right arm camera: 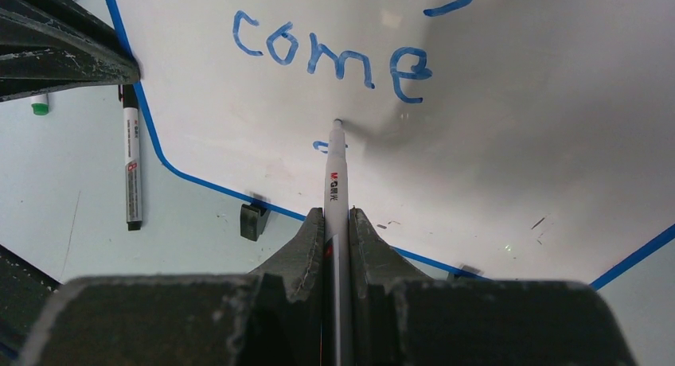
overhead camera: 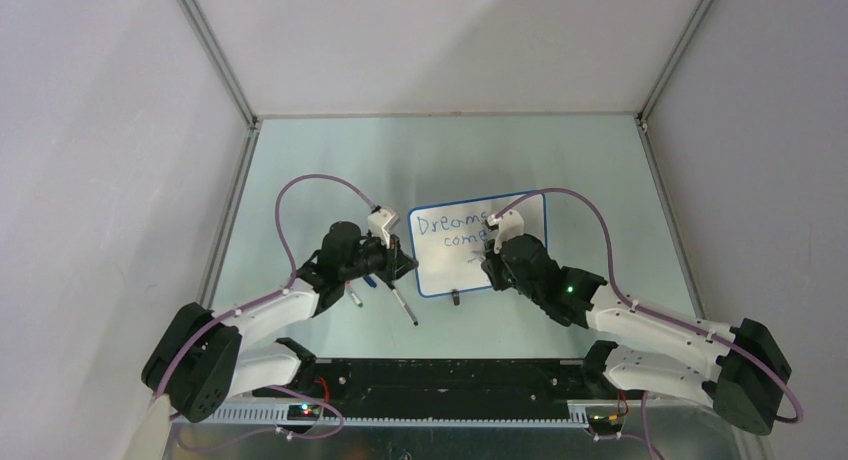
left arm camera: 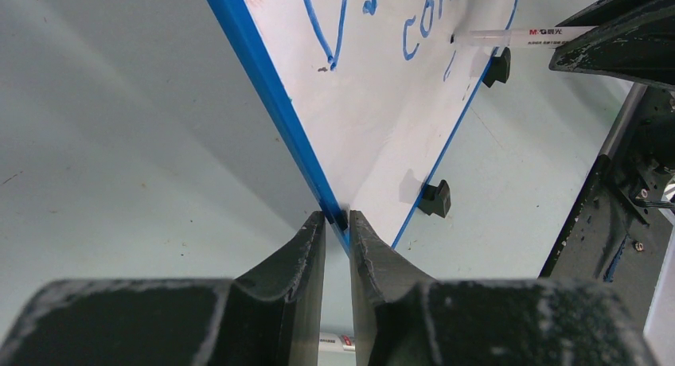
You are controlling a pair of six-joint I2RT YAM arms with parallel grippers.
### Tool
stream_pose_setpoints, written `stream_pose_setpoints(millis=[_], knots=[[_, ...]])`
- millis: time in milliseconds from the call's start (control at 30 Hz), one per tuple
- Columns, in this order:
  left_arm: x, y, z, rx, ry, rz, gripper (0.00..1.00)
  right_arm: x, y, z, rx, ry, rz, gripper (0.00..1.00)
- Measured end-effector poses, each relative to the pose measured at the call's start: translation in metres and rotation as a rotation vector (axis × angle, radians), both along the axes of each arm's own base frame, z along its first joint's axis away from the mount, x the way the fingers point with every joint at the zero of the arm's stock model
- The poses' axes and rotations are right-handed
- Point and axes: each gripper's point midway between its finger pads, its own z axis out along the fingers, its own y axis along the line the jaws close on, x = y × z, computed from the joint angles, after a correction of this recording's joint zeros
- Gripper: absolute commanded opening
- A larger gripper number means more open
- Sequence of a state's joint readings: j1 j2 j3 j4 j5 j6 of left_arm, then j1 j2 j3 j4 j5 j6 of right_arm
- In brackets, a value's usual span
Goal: Write a sentence on the whiteboard
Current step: Write a sentence with the whiteboard marker.
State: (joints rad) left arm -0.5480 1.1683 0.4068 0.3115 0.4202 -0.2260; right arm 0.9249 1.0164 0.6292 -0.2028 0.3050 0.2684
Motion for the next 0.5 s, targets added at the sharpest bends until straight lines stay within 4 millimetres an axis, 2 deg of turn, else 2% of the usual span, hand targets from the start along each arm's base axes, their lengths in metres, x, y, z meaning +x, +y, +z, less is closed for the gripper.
stream_pose_setpoints(millis=[500], knots=[[0.0000,0.0000,-0.0001,0.000,0.000,0.000,0.22,-0.0009,-0.0002,-0.0027,-0.005,0.013,0.004,0.00]])
